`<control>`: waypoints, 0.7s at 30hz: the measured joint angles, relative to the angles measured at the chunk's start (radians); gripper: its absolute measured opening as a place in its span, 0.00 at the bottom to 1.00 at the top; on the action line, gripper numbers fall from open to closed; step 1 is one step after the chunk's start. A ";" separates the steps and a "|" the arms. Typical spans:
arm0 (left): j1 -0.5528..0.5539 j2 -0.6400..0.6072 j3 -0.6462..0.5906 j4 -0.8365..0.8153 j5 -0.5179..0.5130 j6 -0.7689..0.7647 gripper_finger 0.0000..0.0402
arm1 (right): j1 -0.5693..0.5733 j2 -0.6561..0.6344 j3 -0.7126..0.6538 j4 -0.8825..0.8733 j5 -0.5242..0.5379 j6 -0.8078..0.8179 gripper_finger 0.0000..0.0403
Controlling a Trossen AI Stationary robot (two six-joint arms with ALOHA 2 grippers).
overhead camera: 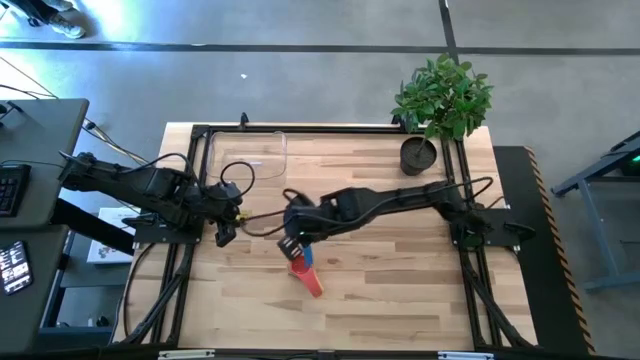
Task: Nest measuring cups in basket
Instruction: Stack the blue measuring cup on top of the red measuring cup
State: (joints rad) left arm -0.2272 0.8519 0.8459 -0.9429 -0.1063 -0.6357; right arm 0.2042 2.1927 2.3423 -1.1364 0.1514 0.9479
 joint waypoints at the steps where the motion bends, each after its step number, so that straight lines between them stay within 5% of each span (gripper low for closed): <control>1: 0.000 0.000 0.000 0.000 0.000 0.000 0.16 | 0.003 0.021 0.016 0.006 -0.022 -0.013 0.00; 7: 0.000 0.000 0.000 -0.001 -0.003 0.001 0.16 | 0.021 0.047 -0.060 0.114 -0.147 -0.032 0.00; 21: 0.000 0.001 0.000 -0.003 -0.008 0.010 0.16 | 0.071 0.096 -0.099 0.132 -0.160 -0.050 0.00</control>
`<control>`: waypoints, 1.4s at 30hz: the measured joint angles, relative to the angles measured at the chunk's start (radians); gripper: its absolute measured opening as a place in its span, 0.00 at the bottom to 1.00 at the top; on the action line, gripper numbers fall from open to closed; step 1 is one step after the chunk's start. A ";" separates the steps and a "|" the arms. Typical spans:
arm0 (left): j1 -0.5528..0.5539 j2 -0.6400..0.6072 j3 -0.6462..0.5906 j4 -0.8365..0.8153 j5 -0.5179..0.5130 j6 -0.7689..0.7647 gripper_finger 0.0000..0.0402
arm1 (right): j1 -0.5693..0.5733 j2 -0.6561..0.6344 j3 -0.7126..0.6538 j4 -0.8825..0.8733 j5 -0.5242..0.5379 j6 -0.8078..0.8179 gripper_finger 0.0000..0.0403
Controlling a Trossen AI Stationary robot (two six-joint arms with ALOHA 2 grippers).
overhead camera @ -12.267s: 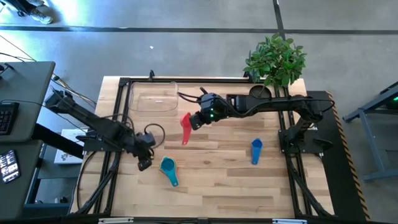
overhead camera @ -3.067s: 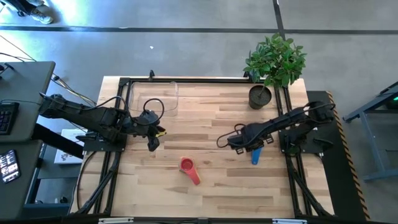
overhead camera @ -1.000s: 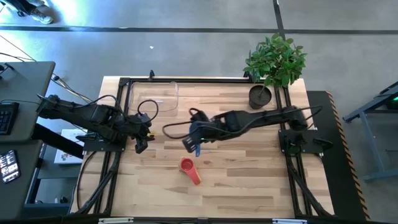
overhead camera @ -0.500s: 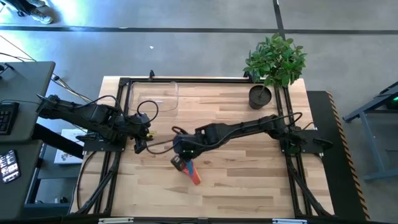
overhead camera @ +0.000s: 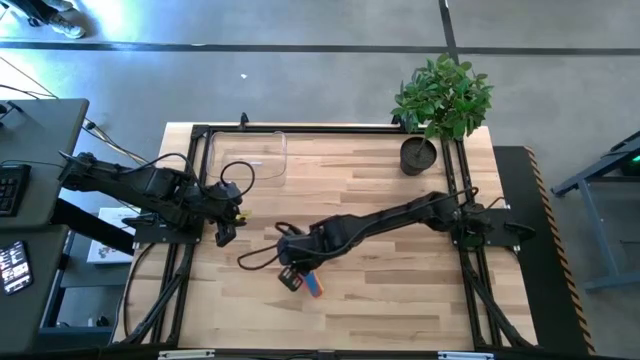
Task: Nest measuring cups in basket
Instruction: Stack the blue measuring cup on top of the red measuring cup, then put the nested measuring cups into the transparent bin
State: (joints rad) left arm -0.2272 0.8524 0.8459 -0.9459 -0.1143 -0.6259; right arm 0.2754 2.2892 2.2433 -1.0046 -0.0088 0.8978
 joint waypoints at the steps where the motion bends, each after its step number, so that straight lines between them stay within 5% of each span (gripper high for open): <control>1: 0.000 0.000 0.000 0.000 0.000 0.000 0.16 | 0.001 0.012 0.000 0.004 -0.009 -0.001 0.00; 26: 0.000 0.000 0.000 0.000 -0.001 0.000 0.16 | 0.014 0.059 -0.001 -0.043 0.004 -0.069 0.00; 42: 0.000 0.000 0.000 0.000 -0.001 0.000 0.16 | 0.013 0.058 -0.001 -0.045 0.015 -0.079 0.19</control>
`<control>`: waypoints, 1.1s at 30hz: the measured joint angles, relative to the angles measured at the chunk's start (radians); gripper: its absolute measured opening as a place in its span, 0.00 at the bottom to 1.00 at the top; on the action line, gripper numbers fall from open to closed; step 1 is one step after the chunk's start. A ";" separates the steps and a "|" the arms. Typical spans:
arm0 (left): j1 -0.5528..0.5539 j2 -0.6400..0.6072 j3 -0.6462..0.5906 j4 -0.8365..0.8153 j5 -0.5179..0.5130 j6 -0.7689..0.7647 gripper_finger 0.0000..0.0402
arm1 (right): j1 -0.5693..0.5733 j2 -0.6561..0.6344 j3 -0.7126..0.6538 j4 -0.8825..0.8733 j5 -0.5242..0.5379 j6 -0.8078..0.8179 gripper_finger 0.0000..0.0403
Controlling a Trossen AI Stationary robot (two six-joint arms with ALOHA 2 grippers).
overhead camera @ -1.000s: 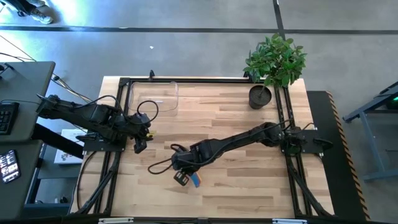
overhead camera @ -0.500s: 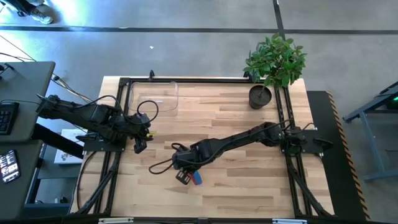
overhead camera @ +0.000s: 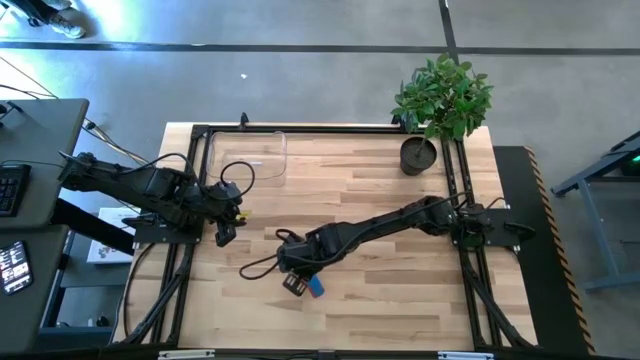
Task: Nest measuring cups in basket
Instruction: Put the nested measuring cups into the transparent bin
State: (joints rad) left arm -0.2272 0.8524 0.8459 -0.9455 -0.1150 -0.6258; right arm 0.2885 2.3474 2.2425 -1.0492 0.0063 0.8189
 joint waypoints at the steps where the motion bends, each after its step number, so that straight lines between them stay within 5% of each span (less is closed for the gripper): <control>1: 0.000 0.000 0.000 0.000 0.000 0.000 0.16 | 0.000 0.000 0.000 0.000 0.000 0.000 0.19; 14: 0.000 0.000 0.000 0.009 0.000 0.011 0.16 | -0.006 -0.037 0.101 -0.179 0.089 0.046 0.19; 25: -0.006 -0.003 0.000 0.018 0.001 0.035 0.16 | 0.009 -0.077 0.112 -0.529 0.228 0.183 0.19; 33: -0.010 -0.002 0.000 0.024 0.000 0.035 0.16 | -0.006 -0.101 0.085 -0.522 0.263 0.095 0.19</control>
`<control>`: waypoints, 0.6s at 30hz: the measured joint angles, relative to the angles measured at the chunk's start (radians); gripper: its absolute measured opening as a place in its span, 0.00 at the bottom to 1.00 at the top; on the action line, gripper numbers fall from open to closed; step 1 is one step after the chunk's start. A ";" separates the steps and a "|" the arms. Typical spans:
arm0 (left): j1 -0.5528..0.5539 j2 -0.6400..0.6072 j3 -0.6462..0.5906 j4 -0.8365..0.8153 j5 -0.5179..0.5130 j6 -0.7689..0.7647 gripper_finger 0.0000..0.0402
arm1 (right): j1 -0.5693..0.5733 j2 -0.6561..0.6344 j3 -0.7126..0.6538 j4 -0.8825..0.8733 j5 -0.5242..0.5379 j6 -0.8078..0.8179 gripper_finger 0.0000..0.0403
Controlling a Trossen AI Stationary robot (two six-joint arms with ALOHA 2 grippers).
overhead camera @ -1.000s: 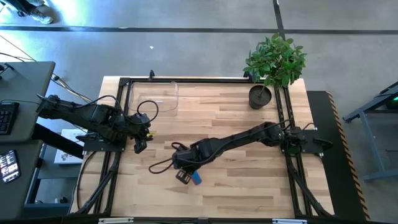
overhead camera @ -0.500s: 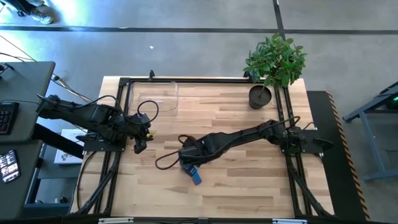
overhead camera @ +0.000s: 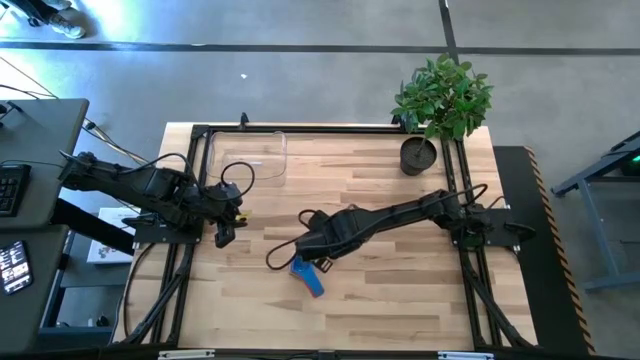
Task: Nest measuring cups in basket
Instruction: Put the nested measuring cups into the transparent bin
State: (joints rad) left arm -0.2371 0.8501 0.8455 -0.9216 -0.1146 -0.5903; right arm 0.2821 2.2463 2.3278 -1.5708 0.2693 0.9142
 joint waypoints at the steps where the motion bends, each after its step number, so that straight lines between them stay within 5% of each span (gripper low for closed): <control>1: 0.000 0.000 0.000 0.001 0.000 0.000 0.16 | -0.003 -0.002 -0.004 -0.001 0.009 -0.015 0.19; 8: 0.000 0.000 0.000 0.001 0.000 -0.033 0.16 | -0.026 -0.081 -0.101 0.002 0.067 -0.108 0.19; 18: 0.001 0.000 0.000 0.002 -0.001 -0.035 0.16 | -0.042 -0.494 -0.680 0.135 0.089 -0.017 0.19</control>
State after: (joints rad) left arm -0.2361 0.8501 0.8456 -0.9195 -0.1160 -0.6250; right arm 0.2398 1.7527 1.6481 -1.4355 0.3583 0.8968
